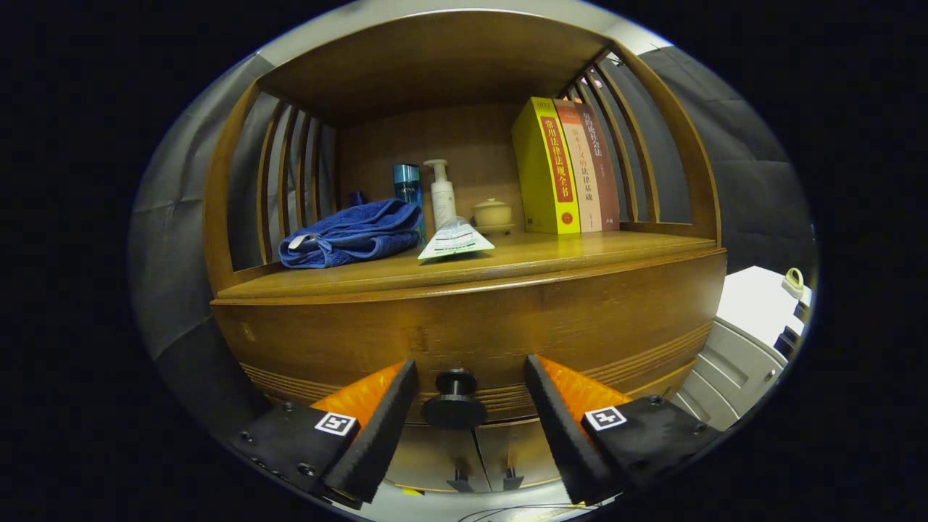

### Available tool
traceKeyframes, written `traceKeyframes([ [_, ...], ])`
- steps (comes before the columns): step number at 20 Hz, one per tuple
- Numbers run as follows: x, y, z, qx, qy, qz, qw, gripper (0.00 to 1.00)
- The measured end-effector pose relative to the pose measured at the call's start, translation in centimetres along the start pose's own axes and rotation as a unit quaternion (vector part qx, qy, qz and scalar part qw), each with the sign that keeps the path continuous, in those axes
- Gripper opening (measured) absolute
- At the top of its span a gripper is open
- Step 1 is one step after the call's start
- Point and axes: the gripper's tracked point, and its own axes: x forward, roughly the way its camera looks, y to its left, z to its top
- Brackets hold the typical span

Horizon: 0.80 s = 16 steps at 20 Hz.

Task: Pull open the drawer, take out the items inside it, and place them on the countertop above the cabinet.

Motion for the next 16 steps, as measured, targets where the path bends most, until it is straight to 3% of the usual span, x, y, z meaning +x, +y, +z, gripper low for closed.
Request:
traceKeyframes([
  [3,-0.4,0.5,0.0,-0.002,0.007,0.007,1.0,0.98],
  [7,-3.2,0.7,3.3,0.018,-0.013,0.01,1.0,1.0],
  [16,-18.3,-0.8,14.7,-0.01,-0.121,-0.001,0.993,0.99],
])
